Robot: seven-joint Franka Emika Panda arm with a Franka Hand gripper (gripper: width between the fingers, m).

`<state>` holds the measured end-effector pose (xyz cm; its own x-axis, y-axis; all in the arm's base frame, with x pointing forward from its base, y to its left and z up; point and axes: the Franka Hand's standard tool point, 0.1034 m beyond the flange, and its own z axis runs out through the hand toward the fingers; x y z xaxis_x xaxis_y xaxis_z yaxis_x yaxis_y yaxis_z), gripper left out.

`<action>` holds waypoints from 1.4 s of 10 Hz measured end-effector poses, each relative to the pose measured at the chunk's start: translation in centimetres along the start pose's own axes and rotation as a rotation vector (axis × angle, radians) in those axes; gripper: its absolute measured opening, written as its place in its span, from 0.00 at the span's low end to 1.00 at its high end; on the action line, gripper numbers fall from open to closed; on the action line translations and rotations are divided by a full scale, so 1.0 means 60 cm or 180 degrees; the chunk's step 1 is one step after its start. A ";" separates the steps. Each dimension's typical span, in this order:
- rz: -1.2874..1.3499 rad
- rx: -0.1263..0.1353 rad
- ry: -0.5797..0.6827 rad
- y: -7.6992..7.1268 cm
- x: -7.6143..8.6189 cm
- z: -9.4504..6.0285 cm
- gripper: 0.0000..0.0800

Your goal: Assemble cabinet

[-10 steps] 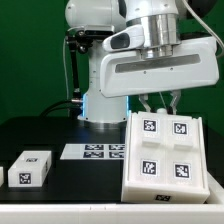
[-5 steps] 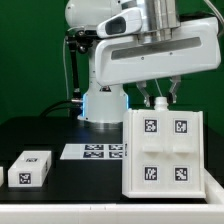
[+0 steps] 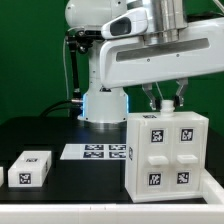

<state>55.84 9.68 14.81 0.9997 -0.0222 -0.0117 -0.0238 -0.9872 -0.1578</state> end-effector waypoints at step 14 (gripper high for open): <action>0.0263 -0.0044 0.0295 0.002 -0.010 0.007 0.78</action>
Offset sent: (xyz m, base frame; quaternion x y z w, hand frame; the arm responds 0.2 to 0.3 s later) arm -0.0173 0.0054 -0.0012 -0.0230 0.0327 0.0308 0.9987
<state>55.24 9.66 14.41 0.9908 -0.1174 0.0675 -0.1066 -0.9835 -0.1463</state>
